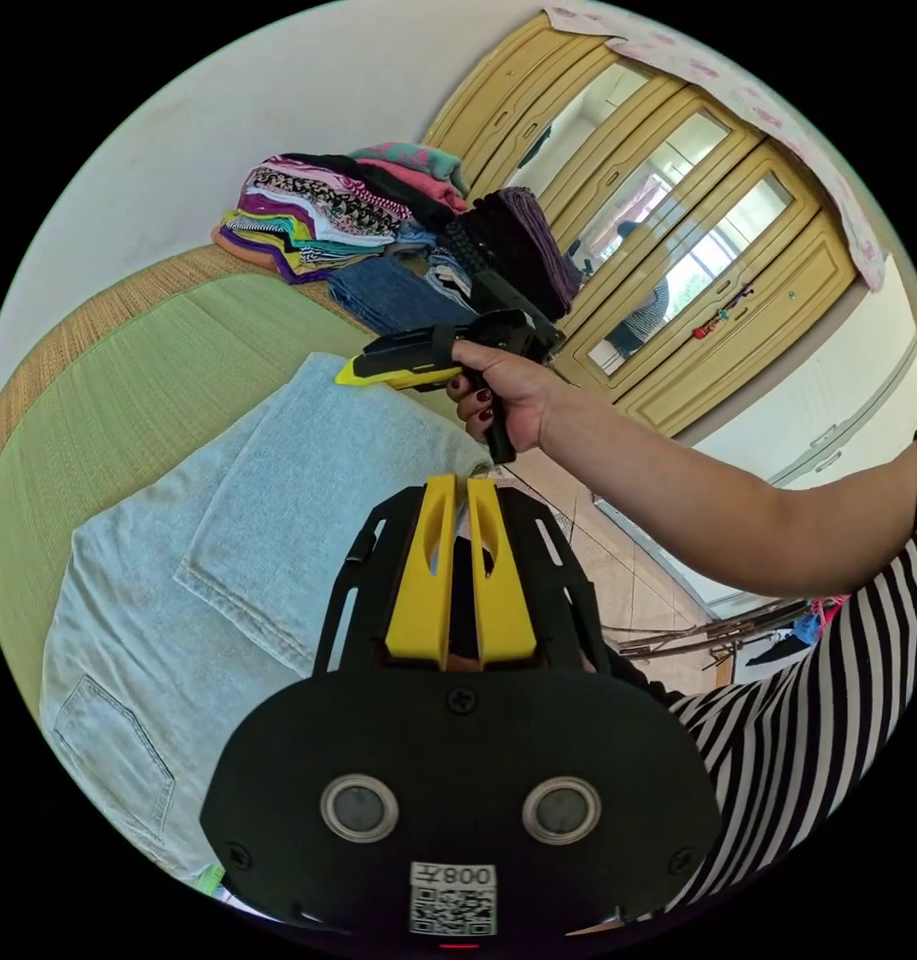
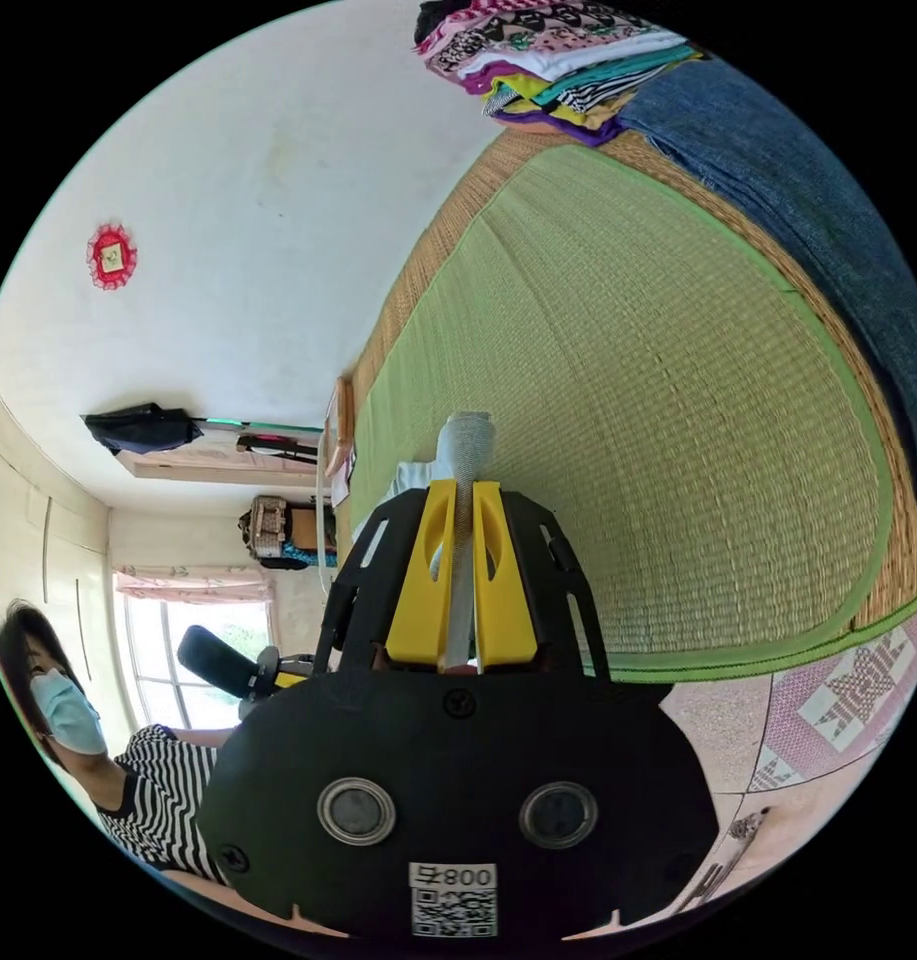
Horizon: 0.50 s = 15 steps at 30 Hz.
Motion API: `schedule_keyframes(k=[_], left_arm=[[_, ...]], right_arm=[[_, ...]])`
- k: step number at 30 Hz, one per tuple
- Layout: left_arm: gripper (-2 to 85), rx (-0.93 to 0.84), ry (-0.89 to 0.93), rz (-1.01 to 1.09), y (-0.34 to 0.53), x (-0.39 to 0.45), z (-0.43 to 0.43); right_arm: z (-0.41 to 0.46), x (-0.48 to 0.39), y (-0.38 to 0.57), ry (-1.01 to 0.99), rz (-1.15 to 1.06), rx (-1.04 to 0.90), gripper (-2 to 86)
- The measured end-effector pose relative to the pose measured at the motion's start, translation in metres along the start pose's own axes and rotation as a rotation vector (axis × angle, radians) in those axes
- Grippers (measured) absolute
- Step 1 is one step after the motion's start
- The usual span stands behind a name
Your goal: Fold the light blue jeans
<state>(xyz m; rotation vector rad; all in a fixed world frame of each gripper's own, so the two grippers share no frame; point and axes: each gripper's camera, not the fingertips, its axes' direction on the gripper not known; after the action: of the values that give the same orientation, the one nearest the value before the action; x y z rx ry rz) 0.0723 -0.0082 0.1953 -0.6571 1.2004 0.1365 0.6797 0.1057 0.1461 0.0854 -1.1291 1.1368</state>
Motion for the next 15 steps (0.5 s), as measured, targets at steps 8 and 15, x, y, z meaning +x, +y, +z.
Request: schedule_keyframes(k=[8, 15], left_arm=[[2.1, 0.168, 0.041, -0.110, 0.106, -0.045, -0.133], [2.1, 0.300, 0.040, -0.213, 0.211, -0.088, -0.242]], right_arm=[[0.074, -0.063, 0.035, -0.100, -0.089, 0.047, 2.3], [0.179, -0.134, 0.063, -0.099, -0.220, 0.003, 2.5]])
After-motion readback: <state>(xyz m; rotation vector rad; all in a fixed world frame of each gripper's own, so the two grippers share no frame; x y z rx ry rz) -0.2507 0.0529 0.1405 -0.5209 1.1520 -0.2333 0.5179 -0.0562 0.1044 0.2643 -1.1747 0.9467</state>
